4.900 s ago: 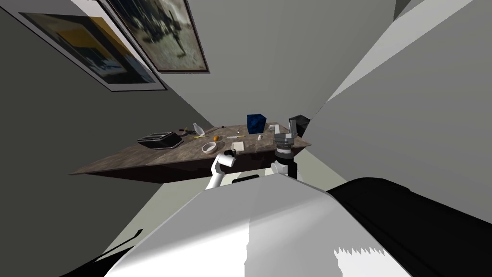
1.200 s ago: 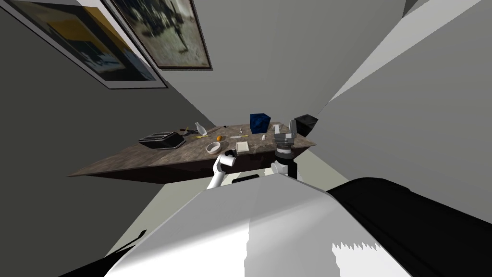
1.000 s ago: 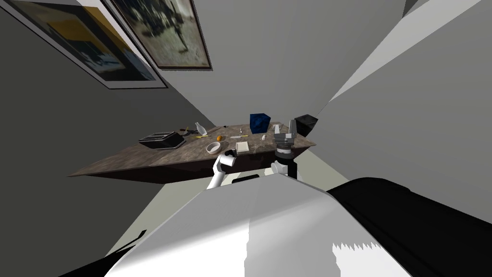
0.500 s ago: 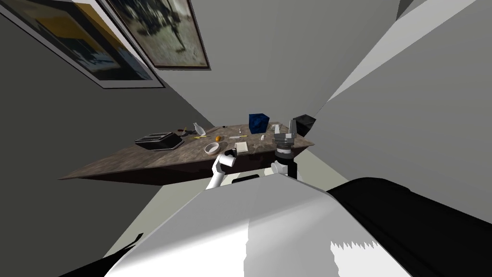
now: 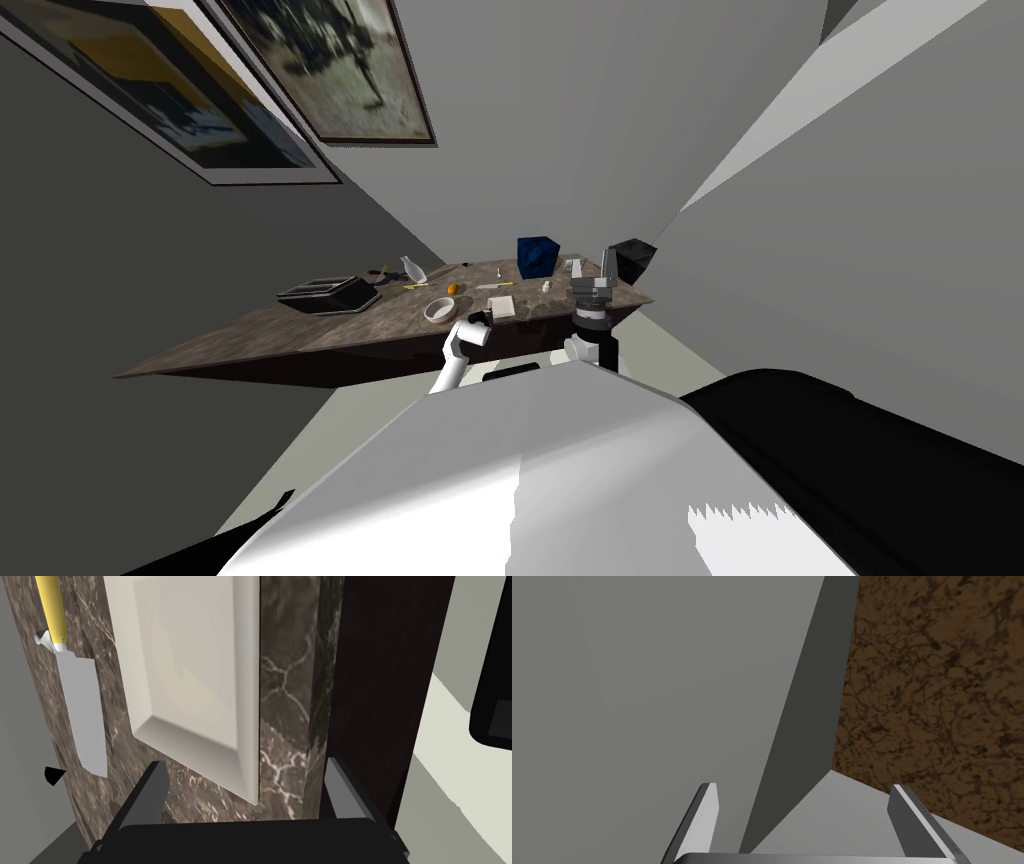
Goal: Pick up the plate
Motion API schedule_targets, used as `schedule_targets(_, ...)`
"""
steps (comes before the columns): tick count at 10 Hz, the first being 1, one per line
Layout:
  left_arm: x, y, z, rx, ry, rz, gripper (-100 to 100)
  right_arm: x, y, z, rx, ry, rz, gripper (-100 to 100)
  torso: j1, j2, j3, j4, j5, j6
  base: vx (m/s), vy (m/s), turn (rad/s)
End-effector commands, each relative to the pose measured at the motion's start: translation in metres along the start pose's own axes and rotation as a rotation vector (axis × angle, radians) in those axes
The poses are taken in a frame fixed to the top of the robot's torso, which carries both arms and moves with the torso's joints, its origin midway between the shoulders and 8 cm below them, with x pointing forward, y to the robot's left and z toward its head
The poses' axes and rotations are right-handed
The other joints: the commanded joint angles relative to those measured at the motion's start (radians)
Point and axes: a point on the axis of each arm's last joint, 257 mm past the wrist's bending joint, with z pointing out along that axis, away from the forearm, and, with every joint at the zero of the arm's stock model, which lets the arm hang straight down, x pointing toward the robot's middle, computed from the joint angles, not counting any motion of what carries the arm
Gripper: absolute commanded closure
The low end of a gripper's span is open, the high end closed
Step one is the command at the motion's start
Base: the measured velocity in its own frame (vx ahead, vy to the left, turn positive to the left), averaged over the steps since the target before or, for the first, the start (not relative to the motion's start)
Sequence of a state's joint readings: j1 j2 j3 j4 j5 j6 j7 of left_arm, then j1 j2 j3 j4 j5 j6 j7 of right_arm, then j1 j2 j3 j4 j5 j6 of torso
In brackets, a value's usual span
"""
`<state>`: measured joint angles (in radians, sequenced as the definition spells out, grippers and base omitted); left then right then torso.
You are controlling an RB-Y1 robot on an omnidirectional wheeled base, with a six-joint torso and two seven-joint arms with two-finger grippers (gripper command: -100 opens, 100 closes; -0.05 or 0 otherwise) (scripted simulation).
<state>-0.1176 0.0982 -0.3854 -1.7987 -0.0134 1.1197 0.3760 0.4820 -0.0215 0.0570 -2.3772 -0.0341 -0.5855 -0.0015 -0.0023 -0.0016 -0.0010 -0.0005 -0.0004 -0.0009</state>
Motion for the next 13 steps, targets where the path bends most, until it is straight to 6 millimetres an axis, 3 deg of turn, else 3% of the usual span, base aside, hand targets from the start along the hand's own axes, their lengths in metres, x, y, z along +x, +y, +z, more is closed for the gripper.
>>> schedule_targets(1, -0.001, 0.003, 0.006, 0.002, 0.000, -0.001, -100, 0.000, 0.000, 0.000, 0.000, 0.000, 0.000, 0, 0.000, 0.000, 0.000, 0.000, 0.000, 0.000, 0.033, -0.009, -0.010)
schedule_targets(2, 0.000, 0.002, 0.003, 0.001, 0.000, -0.001, -100, 0.000, 0.000, 0.000, 0.000, 0.000, 0.000, 0, 0.000, 0.000, 0.000, 0.000, 0.000, 0.000, 0.014, -0.004, -0.001)
schedule_targets(3, 0.000, 0.002, 0.003, 0.002, 0.001, -0.001, 100, 0.000, 0.000, 0.000, 0.000, 0.000, 0.000, 0, 0.000, 0.001, 0.001, 0.000, 0.000, 0.000, -0.008, -0.002, 0.006)
schedule_targets(7, -0.001, 0.018, 0.006, -0.035, -0.003, -0.004, 100, 0.000, 0.000, 0.000, 0.000, 0.000, 0.000, 0, 0.001, -0.005, 0.002, 0.009, -0.001, 0.001, -0.011, -0.002, 0.001)
schedule_targets(8, -0.001, 0.018, 0.006, -0.035, -0.003, -0.004, 0, 0.000, 0.000, 0.000, 0.000, 0.000, 0.000, 0, 0.001, -0.005, 0.002, 0.009, -0.001, 0.001, 0.000, 0.000, 0.000)
schedule_targets(9, 0.001, 0.000, -0.001, 0.002, 0.001, 0.001, 100, 0.000, 0.000, 0.000, 0.000, 0.000, 0.000, 0, 0.001, -0.006, 0.001, 0.009, -0.001, 0.001, -0.012, 0.010, 0.010)
schedule_targets(13, 0.004, -0.003, -0.010, 0.002, 0.001, 0.003, 100, 0.000, 0.000, 0.000, 0.000, 0.000, 0.000, 0, 0.002, -0.010, 0.005, 0.020, -0.003, 0.001, -0.007, 0.010, 0.004)
